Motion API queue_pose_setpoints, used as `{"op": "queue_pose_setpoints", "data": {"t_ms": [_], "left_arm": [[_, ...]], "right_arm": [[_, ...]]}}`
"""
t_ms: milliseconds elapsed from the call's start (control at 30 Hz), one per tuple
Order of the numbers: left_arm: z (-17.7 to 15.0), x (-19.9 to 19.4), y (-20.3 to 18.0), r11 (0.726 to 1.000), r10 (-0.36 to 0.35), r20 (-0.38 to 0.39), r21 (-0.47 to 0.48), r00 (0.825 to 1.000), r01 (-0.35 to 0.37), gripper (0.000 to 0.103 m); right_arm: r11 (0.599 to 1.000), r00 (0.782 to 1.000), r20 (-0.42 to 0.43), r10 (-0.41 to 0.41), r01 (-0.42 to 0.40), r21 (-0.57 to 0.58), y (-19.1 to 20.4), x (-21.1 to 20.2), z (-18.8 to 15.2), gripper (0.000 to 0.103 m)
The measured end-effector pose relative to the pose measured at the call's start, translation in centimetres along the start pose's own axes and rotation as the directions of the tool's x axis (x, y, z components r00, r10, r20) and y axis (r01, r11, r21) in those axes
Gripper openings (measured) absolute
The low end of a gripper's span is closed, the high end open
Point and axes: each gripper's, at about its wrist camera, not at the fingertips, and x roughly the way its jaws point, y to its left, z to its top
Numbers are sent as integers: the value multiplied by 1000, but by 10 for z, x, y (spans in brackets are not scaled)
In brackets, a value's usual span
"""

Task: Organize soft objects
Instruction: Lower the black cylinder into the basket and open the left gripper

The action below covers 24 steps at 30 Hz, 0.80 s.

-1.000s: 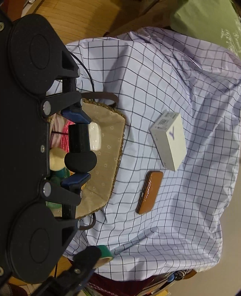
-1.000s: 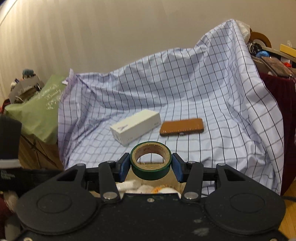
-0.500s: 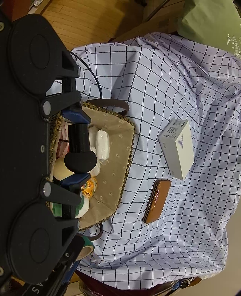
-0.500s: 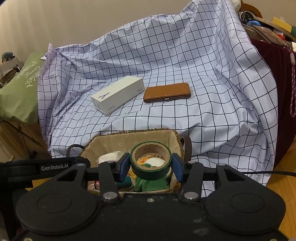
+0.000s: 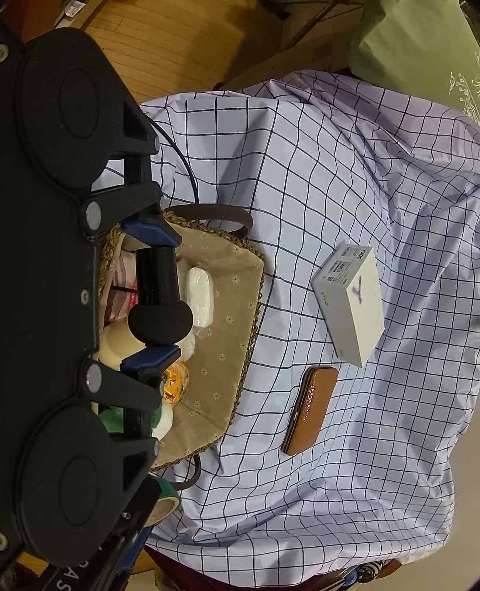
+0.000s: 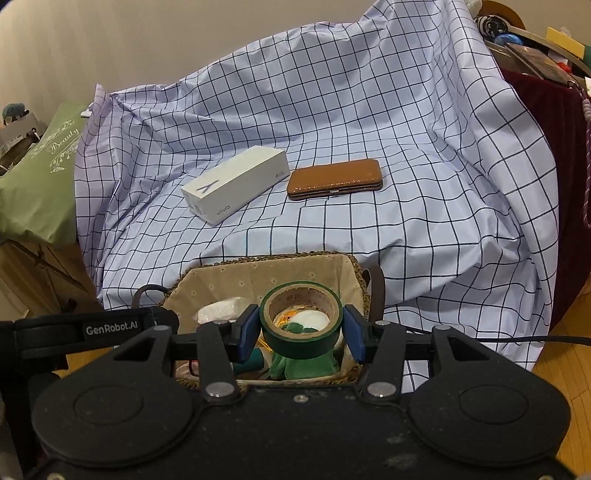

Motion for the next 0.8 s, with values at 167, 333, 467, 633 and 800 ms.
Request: {"op": "queue_pose_setpoints", "data": {"t_ms": [167, 333, 467, 633, 800], "left_arm": [[1, -1, -2, 1000, 4, 12, 10, 1000, -4, 57], [2, -4, -3, 1000, 12, 32, 22, 999, -13, 65], [2, -3, -3, 1000, 13, 25, 20, 1000, -13, 65], [1, -3, -3, 1000, 14, 28, 24, 1000, -14, 67], [-1, -4, -4, 999, 17, 28, 33, 999, -18, 68]], "right_arm": [[1000, 1000, -2, 4, -4, -4, 0, 1, 1, 48], [1000, 1000, -9, 6, -6, 0, -1, 2, 1, 48], [1000, 1000, -11, 7, -7, 2, -1, 2, 3, 48], [1000, 1000, -2, 4, -4, 3, -2, 2, 5, 48], [1000, 1000, -10, 11, -11, 19, -4, 5, 10, 48]]}}
